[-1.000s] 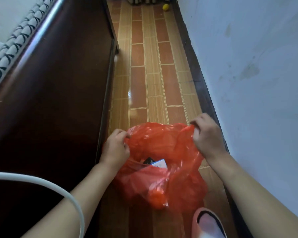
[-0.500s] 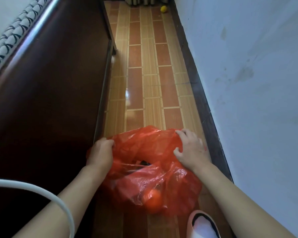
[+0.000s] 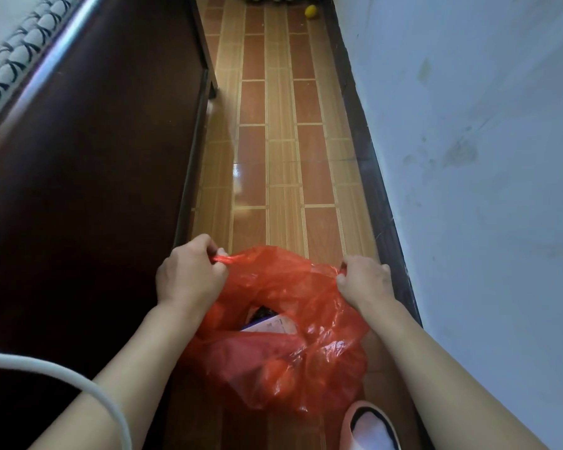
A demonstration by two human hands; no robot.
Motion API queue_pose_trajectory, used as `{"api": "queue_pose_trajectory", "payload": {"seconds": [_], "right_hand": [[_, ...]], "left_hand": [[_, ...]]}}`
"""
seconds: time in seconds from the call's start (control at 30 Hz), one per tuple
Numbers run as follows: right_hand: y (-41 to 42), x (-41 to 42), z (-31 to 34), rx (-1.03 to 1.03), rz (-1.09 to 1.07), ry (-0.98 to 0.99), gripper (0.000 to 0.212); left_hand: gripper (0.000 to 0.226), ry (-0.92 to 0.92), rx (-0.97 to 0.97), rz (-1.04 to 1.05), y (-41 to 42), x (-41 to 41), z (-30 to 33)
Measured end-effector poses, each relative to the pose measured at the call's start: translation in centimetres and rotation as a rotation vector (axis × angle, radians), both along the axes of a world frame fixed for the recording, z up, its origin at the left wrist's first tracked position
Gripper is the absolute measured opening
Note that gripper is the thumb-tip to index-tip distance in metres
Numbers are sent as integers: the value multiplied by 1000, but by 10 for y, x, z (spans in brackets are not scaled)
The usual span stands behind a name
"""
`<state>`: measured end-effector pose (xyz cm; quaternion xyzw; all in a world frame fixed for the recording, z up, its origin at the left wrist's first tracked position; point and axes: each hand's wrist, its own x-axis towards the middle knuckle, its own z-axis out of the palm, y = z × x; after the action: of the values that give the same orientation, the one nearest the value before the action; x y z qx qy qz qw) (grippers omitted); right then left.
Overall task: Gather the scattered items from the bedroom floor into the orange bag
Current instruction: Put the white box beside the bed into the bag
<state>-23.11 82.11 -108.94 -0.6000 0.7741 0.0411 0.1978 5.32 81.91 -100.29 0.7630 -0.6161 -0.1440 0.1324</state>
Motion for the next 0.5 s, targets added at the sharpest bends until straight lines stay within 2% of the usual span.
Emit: {"api": "queue_pose_trajectory", "payload": {"seconds": [0.03, 0.13, 0.17, 0.3, 0.5], "right_hand": [[2, -1, 4, 25, -3, -11, 15], [11, -3, 20, 138, 6, -55, 39], [16, -4, 28, 205, 15, -53, 38], [41, -6, 65, 417, 62, -26, 0], [76, -6, 145, 348, -10, -88, 15]], "left_hand": [[11, 20, 5, 13, 2, -2, 7], [9, 52, 38, -25, 18, -5, 34], [10, 64, 47, -40, 24, -6, 45], [10, 94, 37, -55, 50, -8, 102], [7, 177, 68, -2, 96, 2, 199]]}}
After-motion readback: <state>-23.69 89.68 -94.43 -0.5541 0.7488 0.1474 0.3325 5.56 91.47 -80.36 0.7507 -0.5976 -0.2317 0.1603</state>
